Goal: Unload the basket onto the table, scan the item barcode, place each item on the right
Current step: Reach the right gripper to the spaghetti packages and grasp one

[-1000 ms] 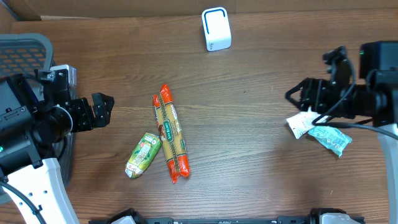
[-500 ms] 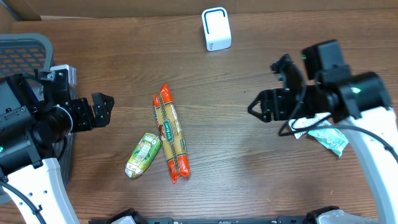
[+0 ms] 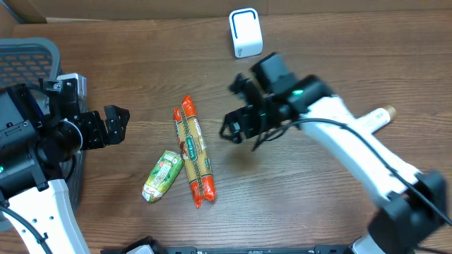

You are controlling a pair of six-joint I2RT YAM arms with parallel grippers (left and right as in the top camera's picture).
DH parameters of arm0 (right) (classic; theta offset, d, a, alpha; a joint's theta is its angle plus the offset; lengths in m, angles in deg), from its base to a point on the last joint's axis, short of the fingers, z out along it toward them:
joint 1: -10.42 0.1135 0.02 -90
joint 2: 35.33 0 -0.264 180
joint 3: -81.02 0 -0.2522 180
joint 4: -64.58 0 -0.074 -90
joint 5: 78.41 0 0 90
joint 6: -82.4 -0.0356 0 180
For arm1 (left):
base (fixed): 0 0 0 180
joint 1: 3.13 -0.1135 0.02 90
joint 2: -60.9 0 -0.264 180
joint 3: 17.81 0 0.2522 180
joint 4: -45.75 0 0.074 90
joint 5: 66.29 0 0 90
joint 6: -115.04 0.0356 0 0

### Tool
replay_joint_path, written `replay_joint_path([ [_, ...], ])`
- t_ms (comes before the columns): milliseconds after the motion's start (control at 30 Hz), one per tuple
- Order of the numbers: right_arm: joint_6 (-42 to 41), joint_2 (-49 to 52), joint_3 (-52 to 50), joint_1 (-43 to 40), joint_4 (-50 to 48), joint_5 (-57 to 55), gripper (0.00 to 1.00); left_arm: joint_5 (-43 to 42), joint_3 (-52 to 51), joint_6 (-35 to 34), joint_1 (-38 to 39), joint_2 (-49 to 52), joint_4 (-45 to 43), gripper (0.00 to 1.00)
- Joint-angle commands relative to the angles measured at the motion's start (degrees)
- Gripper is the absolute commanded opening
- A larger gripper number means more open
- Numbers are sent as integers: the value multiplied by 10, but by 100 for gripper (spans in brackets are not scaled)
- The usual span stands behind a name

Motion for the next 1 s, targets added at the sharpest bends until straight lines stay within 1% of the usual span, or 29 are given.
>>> replay_joint_path([
  [0, -1, 56, -4, 35, -25, 32, 87, -10, 1, 13, -3, 0, -2, 100],
  [133, -21, 115, -4, 63, -46, 31, 90, -10, 1, 13, -3, 0, -2, 100],
  [233, -39, 147, -4, 78, -61, 31, 90, -10, 1, 13, -3, 0, -2, 100],
  [300, -56, 173, -4, 90, -81, 31, 89, -10, 1, 13, -3, 0, -2, 100],
  [467, -100, 201, -5, 109, -124, 24, 82, -10, 1, 13, -3, 0, -2, 100],
  [600, -145, 213, -13, 127, -165, -31, 81, -10, 1, 13, -3, 0, -2, 99],
  [733, -168, 216, -29, 135, -193, -65, 78, -10, 1, 13, -3, 0, -2, 99],
  [767, -168, 216, -31, 136, -197, -70, 76, -10, 1, 13, -3, 0, -2, 100],
  [900, -168, 219, -32, 136, -205, -73, 61, -10, 1, 13, -3, 0, -2, 100],
  [967, -168, 219, -32, 136, -208, -73, 49, -10, 1, 13, -3, 0, -2, 100],
])
